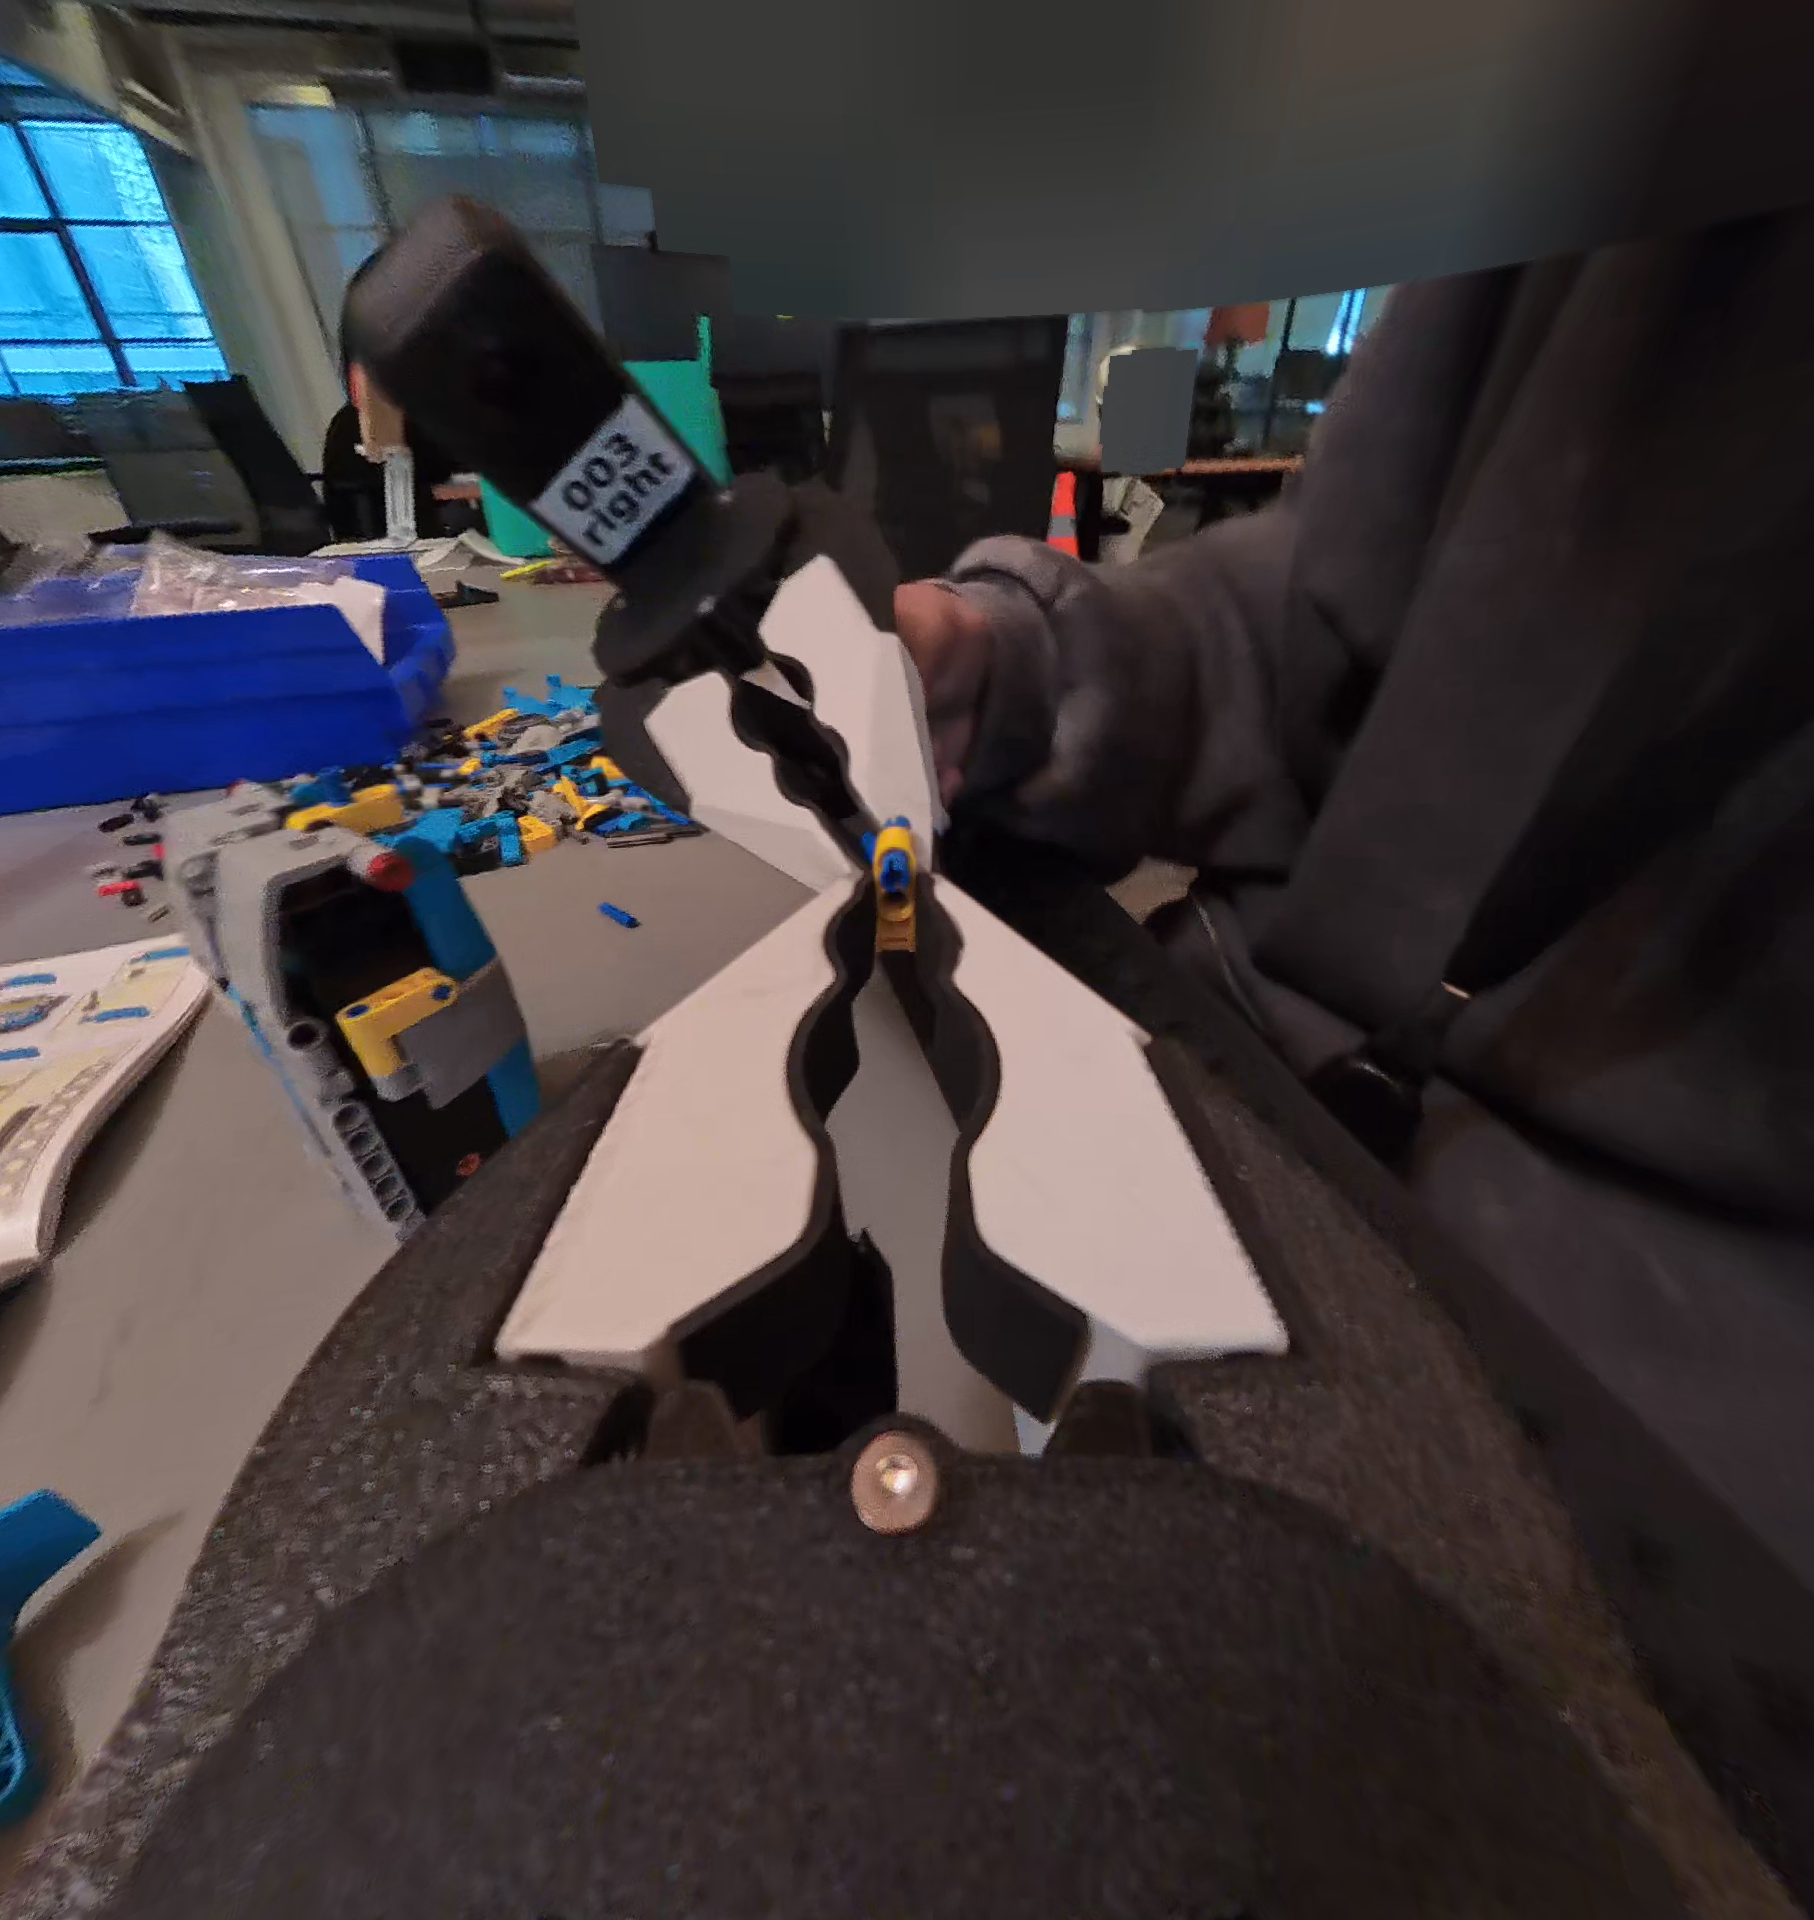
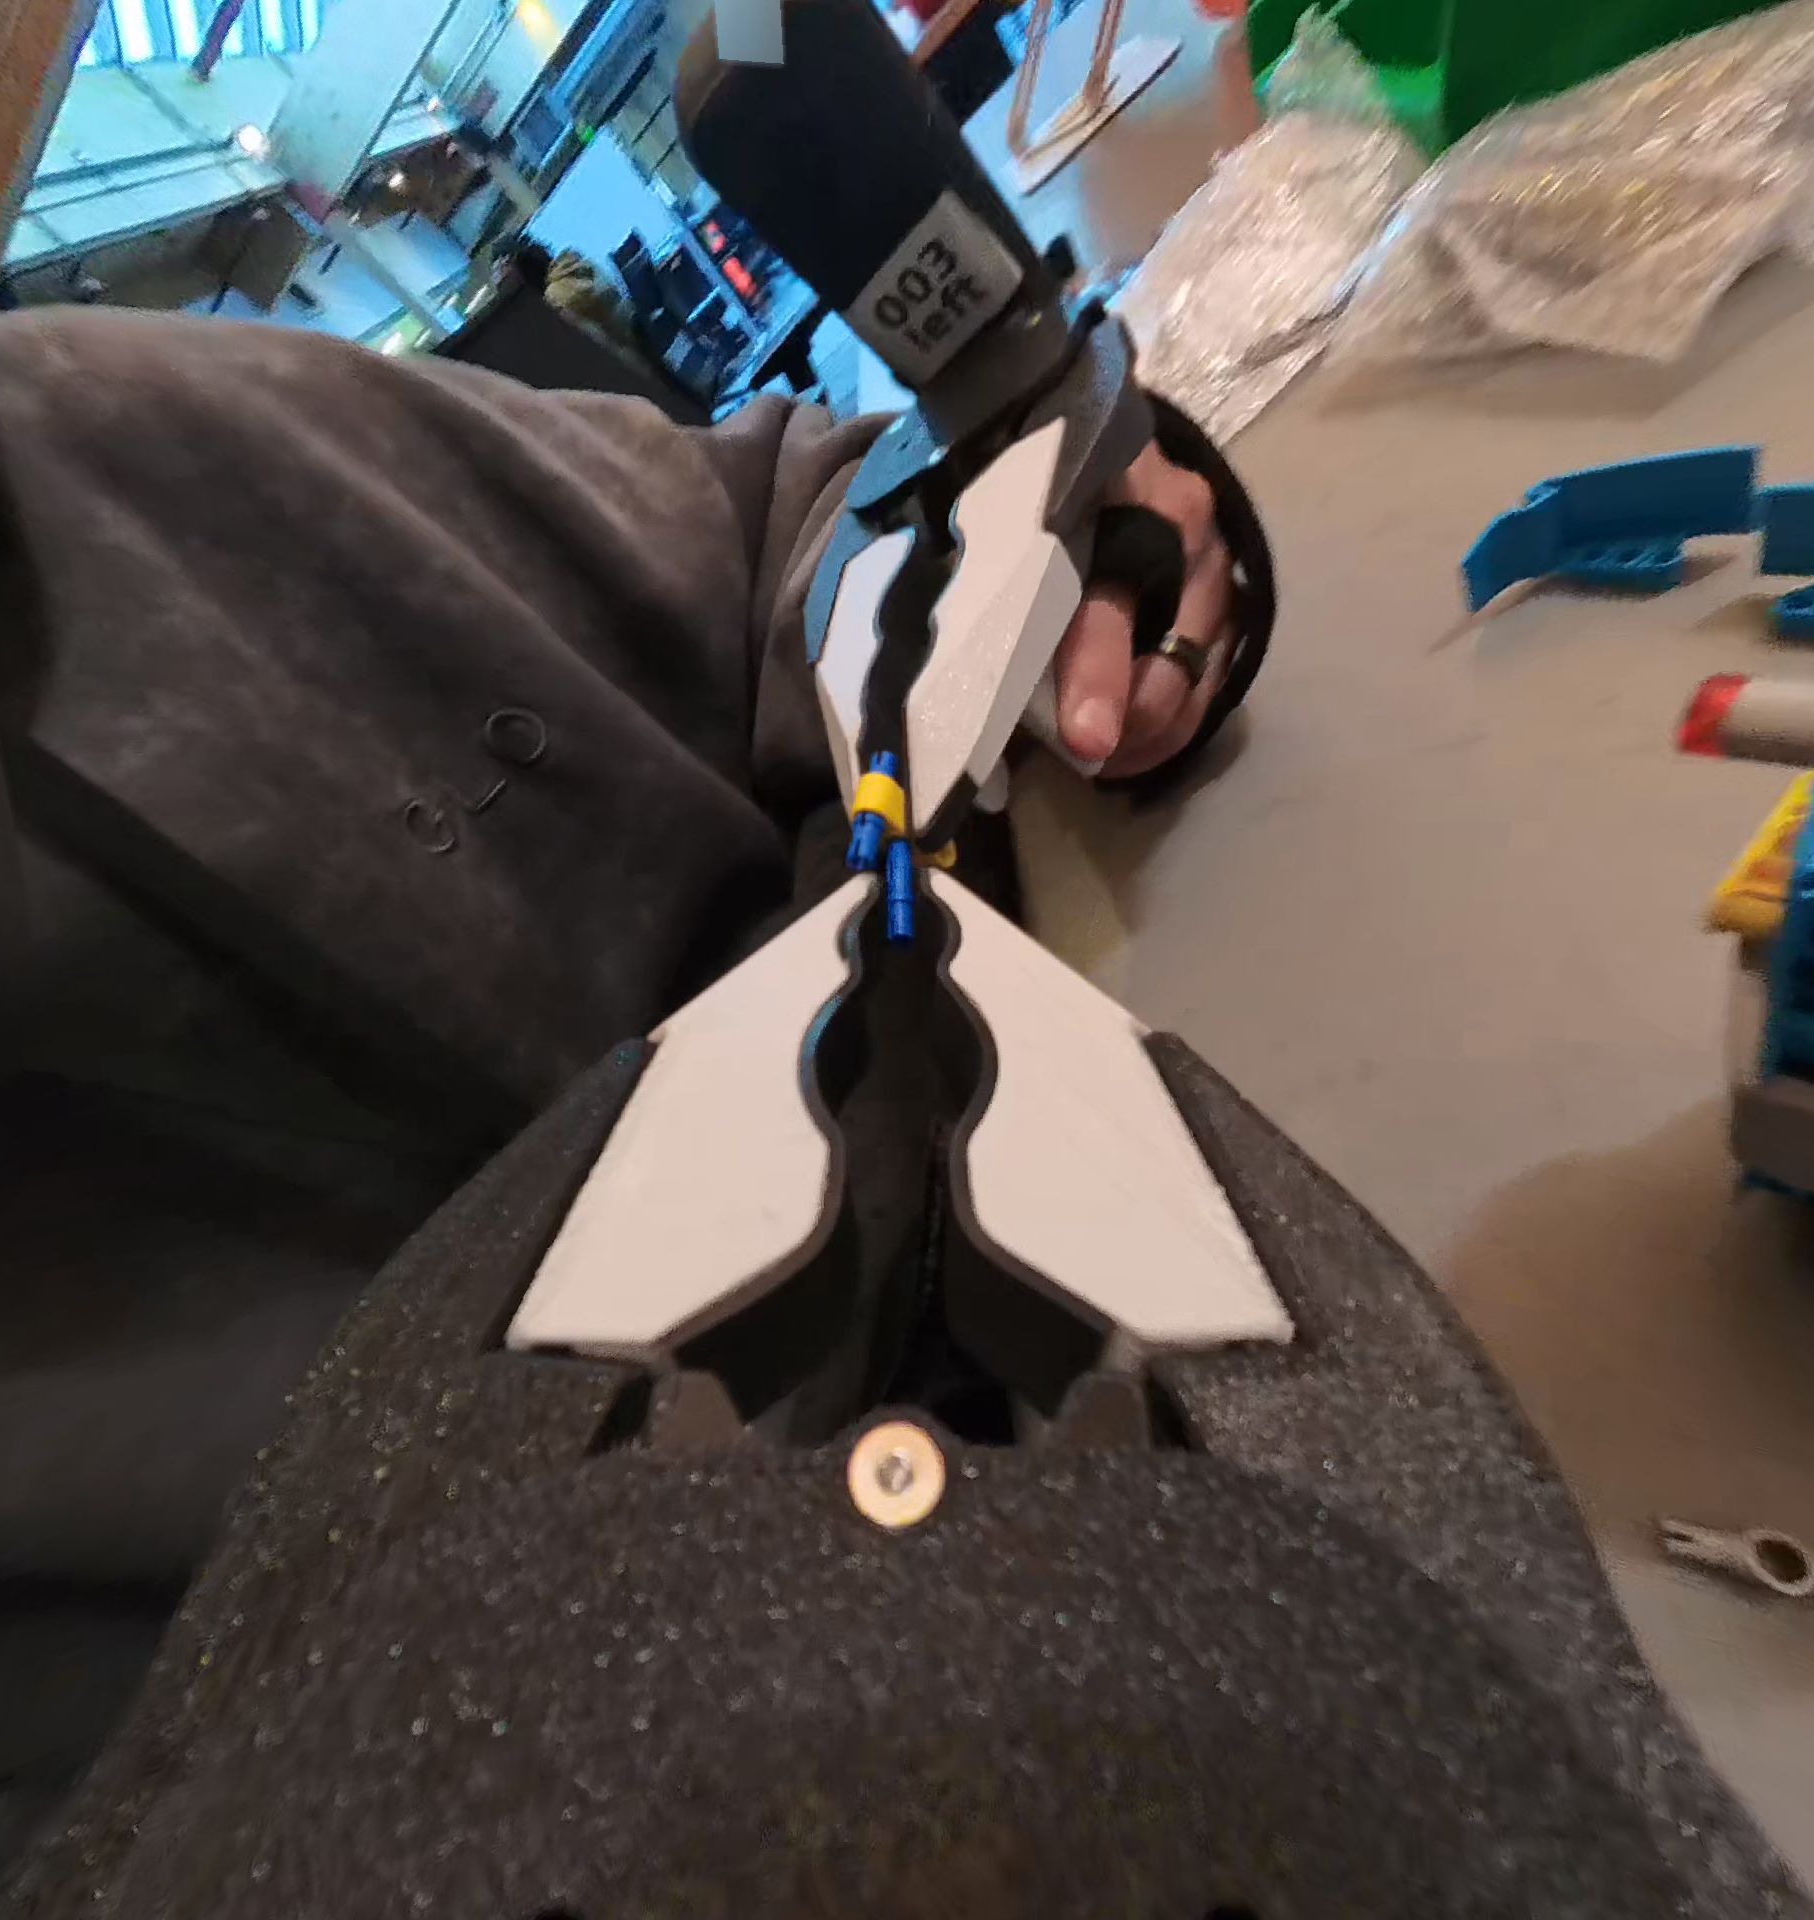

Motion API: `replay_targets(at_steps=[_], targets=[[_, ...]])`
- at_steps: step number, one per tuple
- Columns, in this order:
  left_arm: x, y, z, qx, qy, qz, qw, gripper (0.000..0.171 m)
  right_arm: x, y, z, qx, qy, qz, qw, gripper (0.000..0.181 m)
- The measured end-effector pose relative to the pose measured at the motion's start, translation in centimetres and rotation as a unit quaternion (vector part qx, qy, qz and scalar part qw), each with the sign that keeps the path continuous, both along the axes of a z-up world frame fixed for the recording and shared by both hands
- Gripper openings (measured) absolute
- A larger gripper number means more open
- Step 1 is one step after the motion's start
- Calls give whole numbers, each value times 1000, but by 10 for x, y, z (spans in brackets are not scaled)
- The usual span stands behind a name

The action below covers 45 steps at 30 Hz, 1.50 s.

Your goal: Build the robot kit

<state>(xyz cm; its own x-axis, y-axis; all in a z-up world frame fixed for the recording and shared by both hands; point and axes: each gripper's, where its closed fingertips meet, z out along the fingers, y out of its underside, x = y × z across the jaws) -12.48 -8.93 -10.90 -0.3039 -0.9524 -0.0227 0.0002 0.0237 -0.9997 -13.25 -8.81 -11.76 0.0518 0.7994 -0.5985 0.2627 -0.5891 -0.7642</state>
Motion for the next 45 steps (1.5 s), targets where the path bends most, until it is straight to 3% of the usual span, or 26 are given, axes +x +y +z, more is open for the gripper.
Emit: replay_targets(at_steps=[7,14,21,24,32,45], targets=[[2,5,-2,25,0,25,999,7,1,5,-1,6,8,-14,1000,2],[0,27,5,-77,-3,42,996,7,7,31,1,75,-20,-88,993,13],[-2,33,7,-112,-7,41,993,7,12,37,9,122,-13,-111,986,12],[-1,33,7,-112,-7,41,993,7,9,35,4,138,-30,-107,984,4],[-1,32,6,-107,-5,39,993,7,9,37,6,130,-14,-113,985,13],[-1,32,6,-104,-5,42,994,7,4,34,7,139,-8,-110,984,4]])
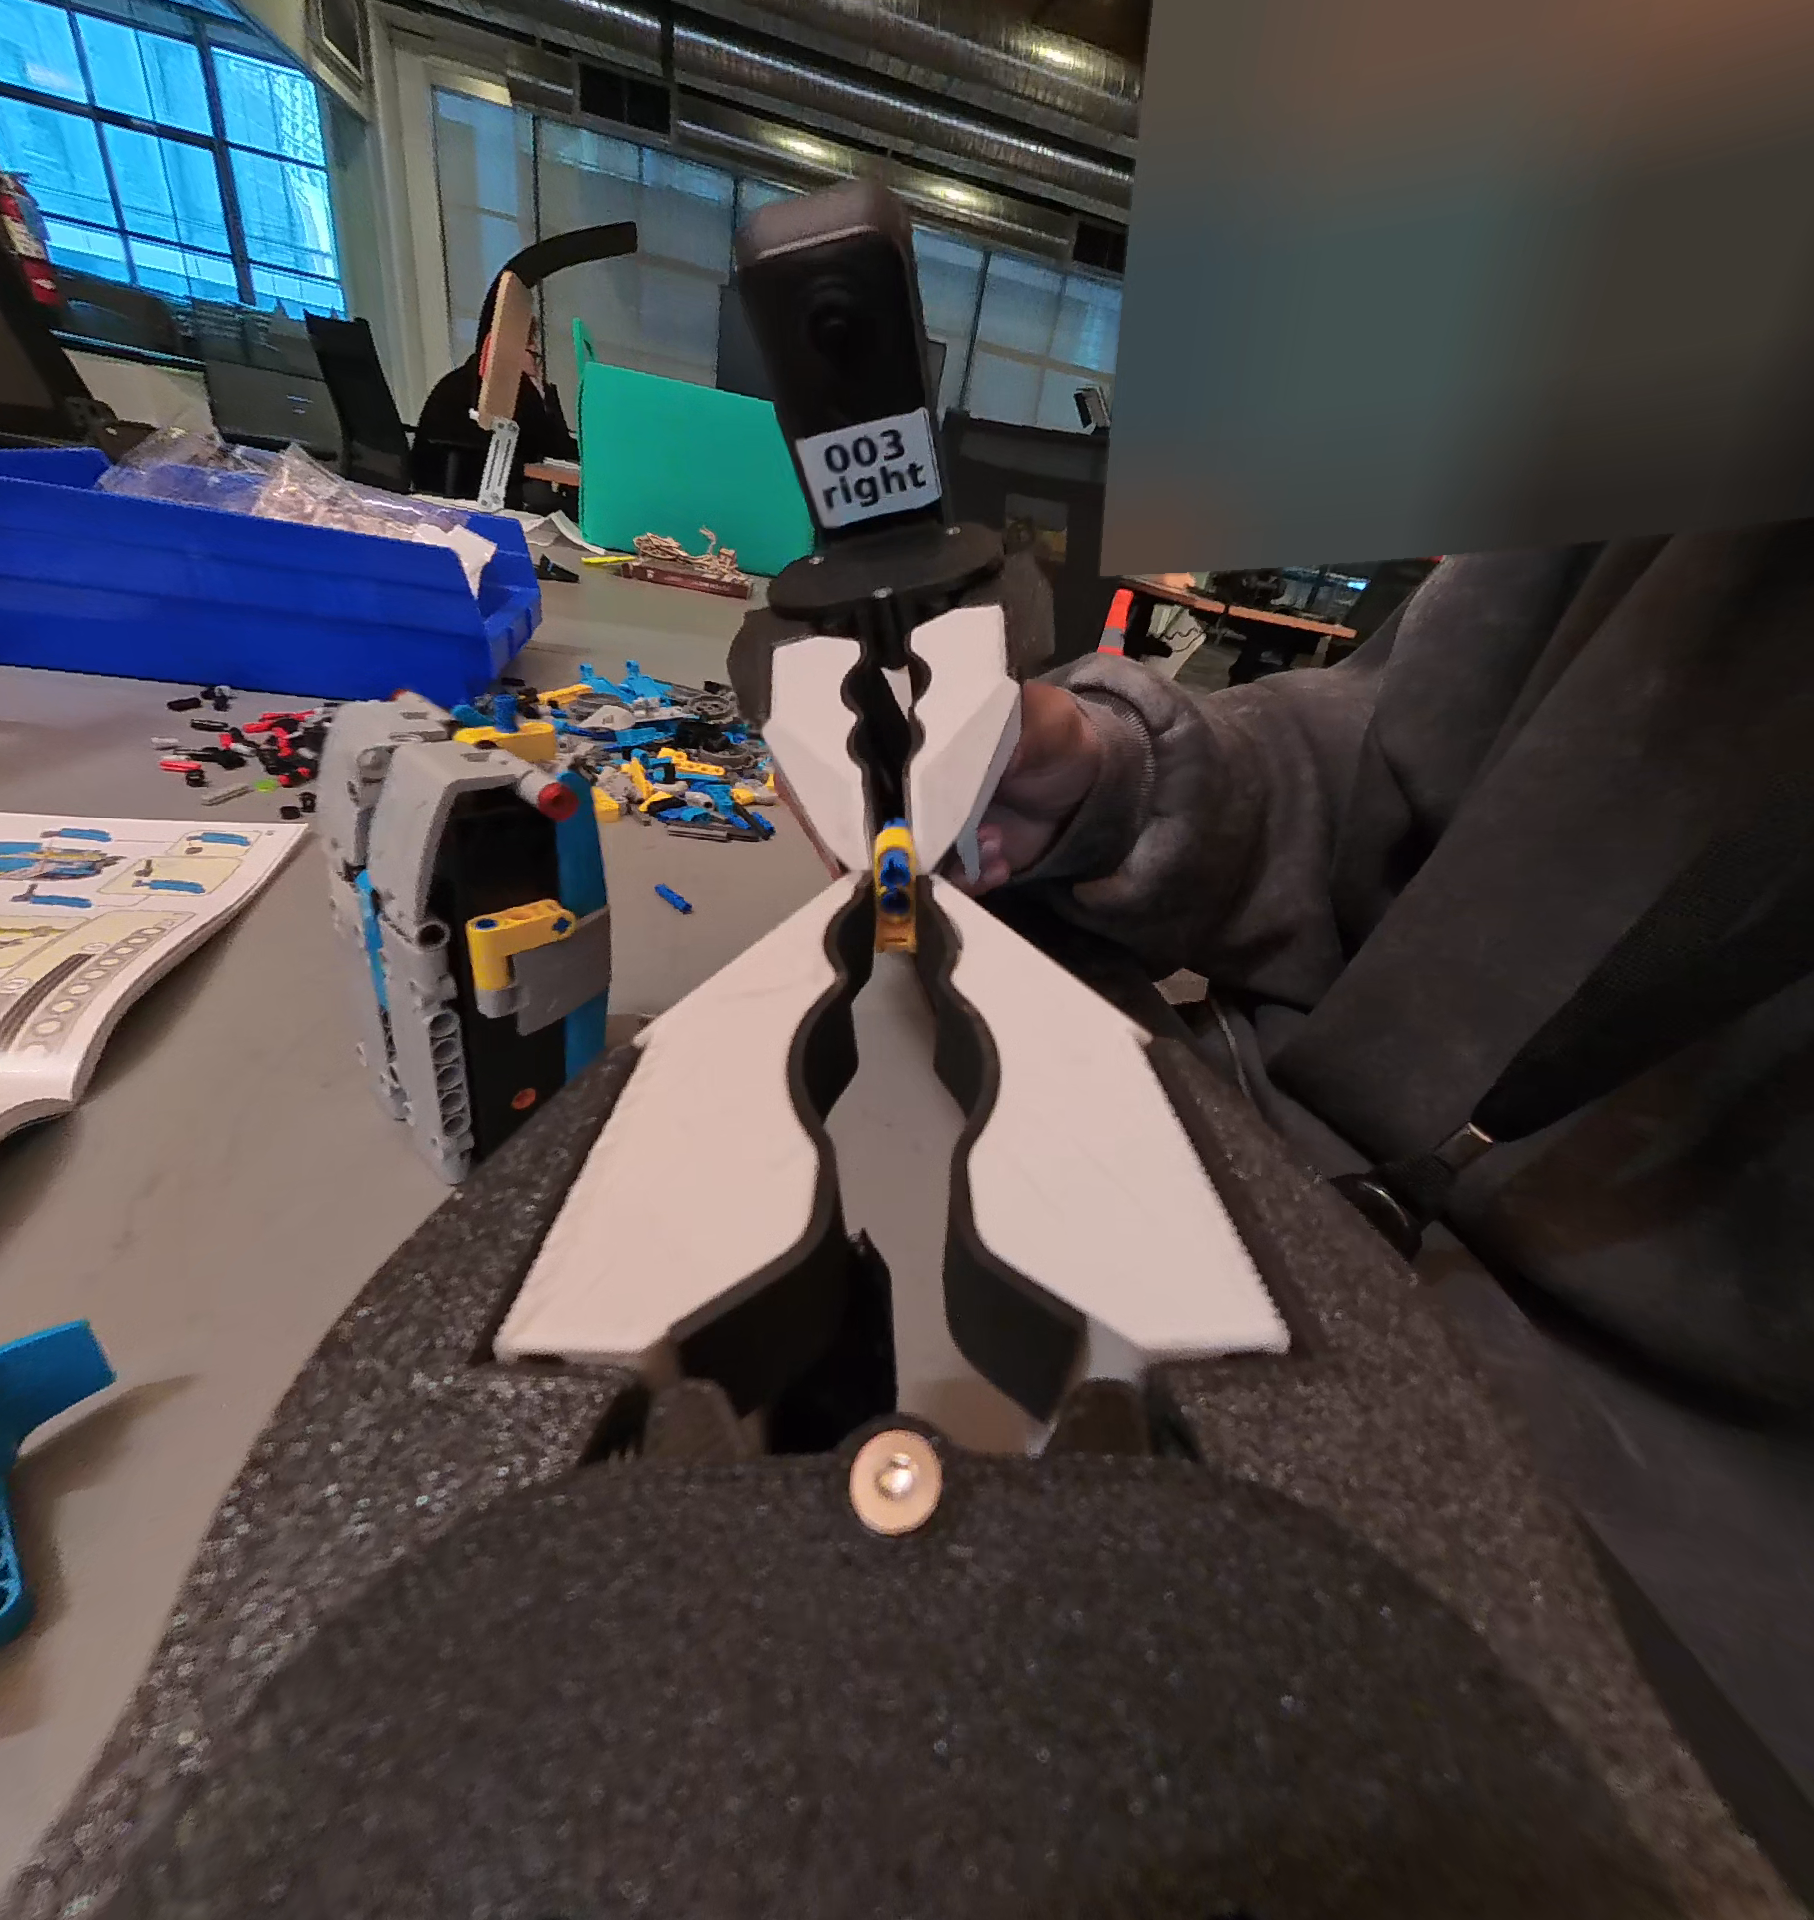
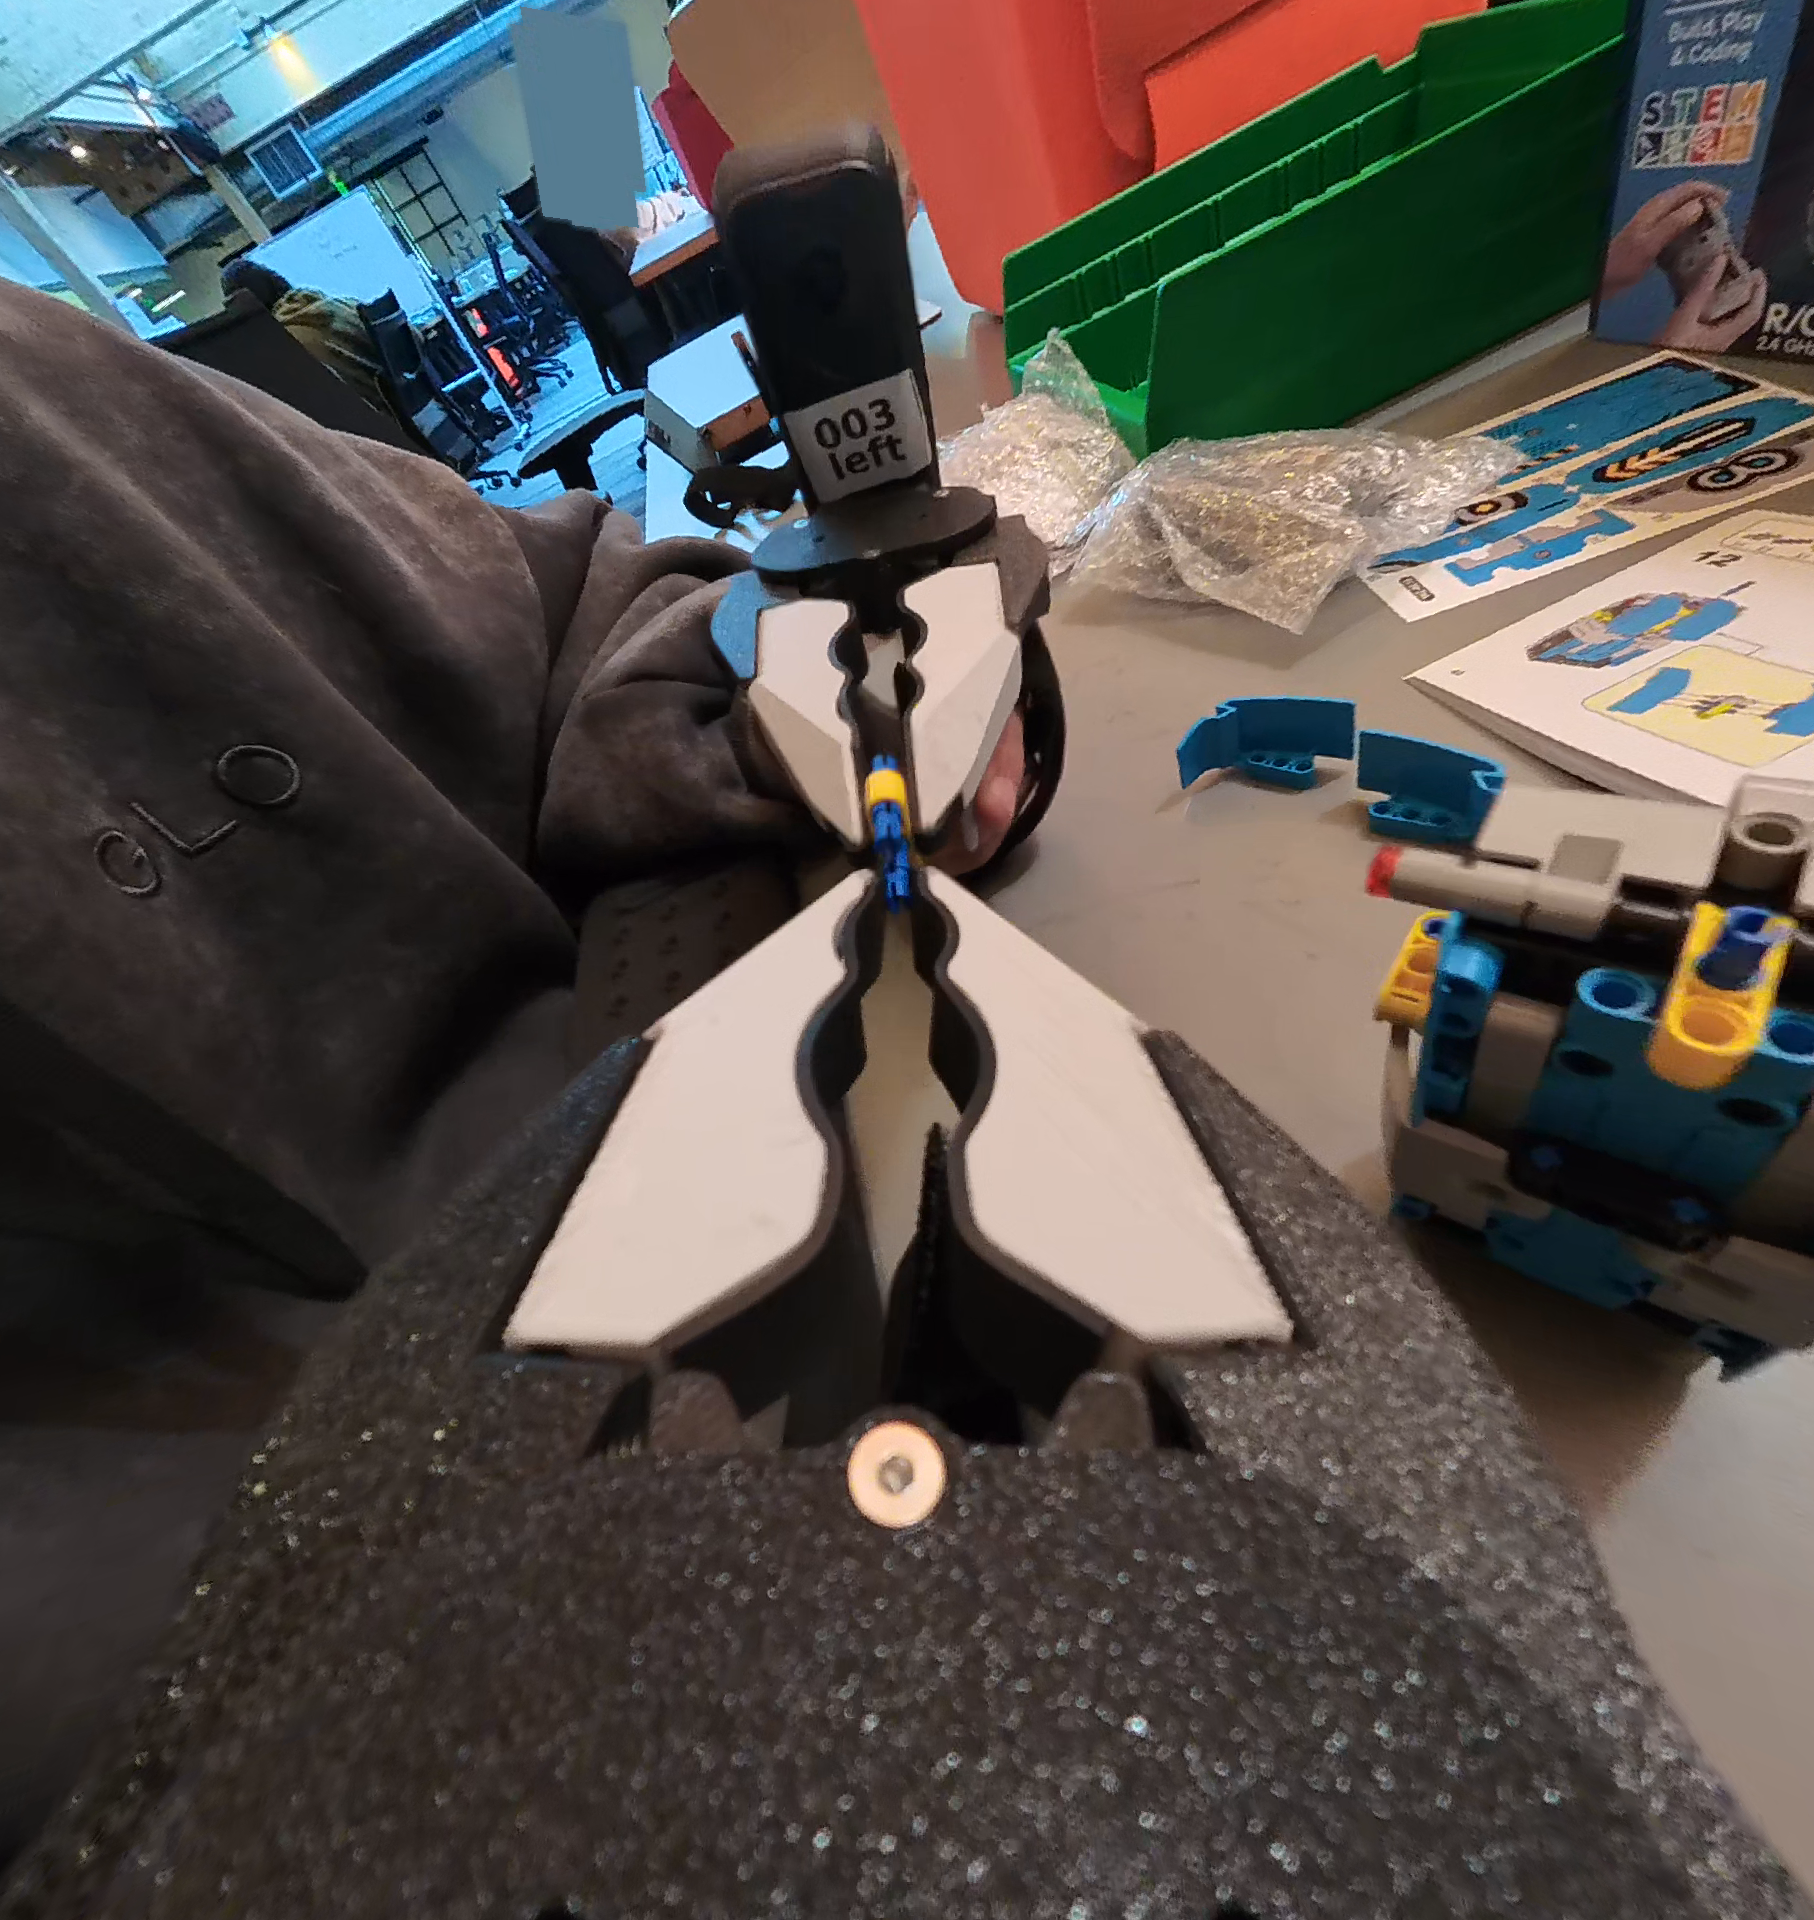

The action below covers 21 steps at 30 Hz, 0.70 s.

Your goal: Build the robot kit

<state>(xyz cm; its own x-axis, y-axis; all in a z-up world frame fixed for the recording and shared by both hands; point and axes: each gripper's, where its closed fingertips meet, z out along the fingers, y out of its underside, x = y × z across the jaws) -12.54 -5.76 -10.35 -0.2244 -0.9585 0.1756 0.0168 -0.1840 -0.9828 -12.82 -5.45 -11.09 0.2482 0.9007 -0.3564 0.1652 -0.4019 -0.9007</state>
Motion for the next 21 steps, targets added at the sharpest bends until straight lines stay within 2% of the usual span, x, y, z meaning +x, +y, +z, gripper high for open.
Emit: replay_targets(at_steps=[16,19,21], targets=[[-2,8,1,-7,-1,10,1000,7,8,7,9,4,27,-20,999,7],[-1,5,0,-2,1,6,1000,7,5,7,3,8,9,-21,1000,9],[-1,5,0,-1,2,6,1000,7,3,5,3,7,11,-15,1000,5]])
